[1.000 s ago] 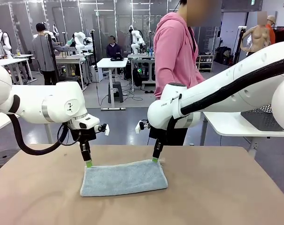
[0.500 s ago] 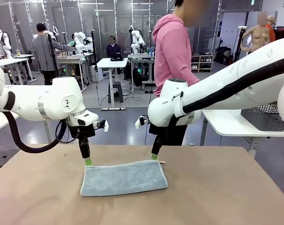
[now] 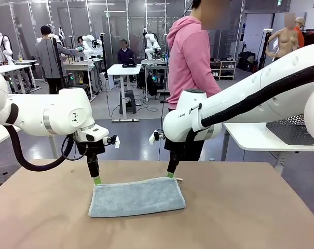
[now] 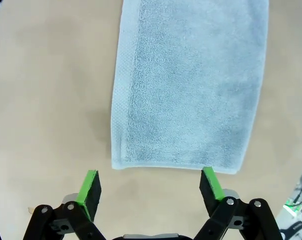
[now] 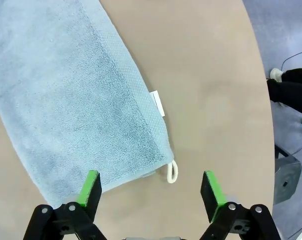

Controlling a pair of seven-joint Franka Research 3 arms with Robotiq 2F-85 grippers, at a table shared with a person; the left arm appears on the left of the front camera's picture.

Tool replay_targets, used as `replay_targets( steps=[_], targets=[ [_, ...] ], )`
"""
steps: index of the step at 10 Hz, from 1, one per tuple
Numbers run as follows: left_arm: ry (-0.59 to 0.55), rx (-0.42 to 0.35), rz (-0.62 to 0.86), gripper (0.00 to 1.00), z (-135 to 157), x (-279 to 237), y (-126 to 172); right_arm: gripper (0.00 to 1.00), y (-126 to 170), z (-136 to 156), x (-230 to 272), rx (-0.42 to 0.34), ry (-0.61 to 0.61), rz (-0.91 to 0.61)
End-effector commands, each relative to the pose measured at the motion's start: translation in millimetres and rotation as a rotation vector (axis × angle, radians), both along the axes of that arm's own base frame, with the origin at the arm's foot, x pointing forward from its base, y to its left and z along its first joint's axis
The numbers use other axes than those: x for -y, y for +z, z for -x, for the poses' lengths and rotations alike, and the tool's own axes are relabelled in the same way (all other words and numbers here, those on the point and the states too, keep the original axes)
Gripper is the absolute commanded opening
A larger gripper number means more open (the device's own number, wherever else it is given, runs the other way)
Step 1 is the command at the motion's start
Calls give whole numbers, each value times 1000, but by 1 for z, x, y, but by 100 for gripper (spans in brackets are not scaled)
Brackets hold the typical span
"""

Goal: Fold the towels and place them in the basket.
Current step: When a person lays out a Towel with hook on the table, fold it in half twice.

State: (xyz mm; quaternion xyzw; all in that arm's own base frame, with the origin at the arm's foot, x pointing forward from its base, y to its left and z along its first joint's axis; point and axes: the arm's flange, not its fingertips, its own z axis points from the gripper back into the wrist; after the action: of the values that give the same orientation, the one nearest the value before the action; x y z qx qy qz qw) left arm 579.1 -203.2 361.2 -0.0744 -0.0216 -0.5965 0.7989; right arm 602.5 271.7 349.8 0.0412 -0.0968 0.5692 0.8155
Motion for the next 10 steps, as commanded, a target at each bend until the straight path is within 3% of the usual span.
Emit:
replay_targets(
  steps=[1,2,4,6,8,10],
  targets=[
    [93,4,-95,100,8,-4,25,100,0,0,0,0,0,0],
    [210,22,-222,100,24,-8,50,100,-2,7,0,10,-180,-22],
    [432,18,-246,100,68,-17,101,100,-5,22,-2,-8,-421,-32],
    [587,21,-190,100,116,-34,150,100,-3,33,1,-1,-553,-55],
    [594,110,-65,100,169,-61,210,100,-6,34,10,-7,-637,-62],
    [647,188,-87,100,198,-80,250,100,-8,40,17,-9,-647,-86]
  ],
)
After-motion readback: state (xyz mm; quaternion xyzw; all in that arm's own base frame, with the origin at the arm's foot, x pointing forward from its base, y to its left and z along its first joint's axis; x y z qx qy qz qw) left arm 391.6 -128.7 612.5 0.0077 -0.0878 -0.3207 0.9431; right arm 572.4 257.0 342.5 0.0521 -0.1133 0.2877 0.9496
